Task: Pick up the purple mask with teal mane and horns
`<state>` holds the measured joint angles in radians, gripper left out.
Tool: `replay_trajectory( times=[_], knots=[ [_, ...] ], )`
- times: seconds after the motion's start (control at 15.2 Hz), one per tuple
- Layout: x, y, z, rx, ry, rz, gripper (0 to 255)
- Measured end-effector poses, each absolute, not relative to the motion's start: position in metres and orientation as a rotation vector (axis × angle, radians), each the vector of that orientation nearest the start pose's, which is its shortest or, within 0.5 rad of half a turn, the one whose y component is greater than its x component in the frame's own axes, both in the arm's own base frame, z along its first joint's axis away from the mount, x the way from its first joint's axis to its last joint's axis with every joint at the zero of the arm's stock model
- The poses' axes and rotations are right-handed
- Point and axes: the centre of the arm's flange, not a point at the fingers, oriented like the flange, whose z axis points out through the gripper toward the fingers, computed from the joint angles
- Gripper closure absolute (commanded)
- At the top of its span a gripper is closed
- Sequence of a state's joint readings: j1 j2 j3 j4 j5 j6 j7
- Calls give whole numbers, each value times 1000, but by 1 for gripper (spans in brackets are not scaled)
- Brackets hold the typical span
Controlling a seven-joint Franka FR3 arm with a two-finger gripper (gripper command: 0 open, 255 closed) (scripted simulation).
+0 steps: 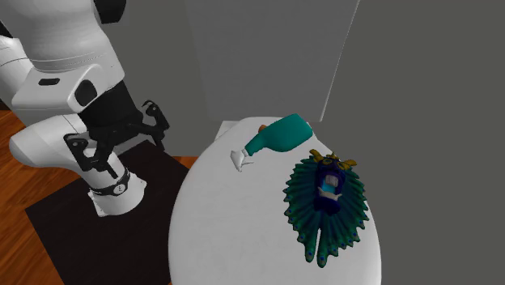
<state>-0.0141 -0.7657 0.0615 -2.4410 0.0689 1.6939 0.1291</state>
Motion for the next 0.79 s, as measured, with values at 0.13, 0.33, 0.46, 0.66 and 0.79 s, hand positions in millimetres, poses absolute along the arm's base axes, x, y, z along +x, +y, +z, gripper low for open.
replay_trajectory(
  times=[0.13,0.33,0.46,0.66,0.79],
  knots=[
    [325,30,552,-3109,177,-30,0],
    [346,53,549,-3103,245,-63,0],
    [359,73,539,-3097,299,-88,0],
    [385,99,533,-3085,380,-127,0],
    [402,115,528,-3075,434,-154,0]
  ],
)
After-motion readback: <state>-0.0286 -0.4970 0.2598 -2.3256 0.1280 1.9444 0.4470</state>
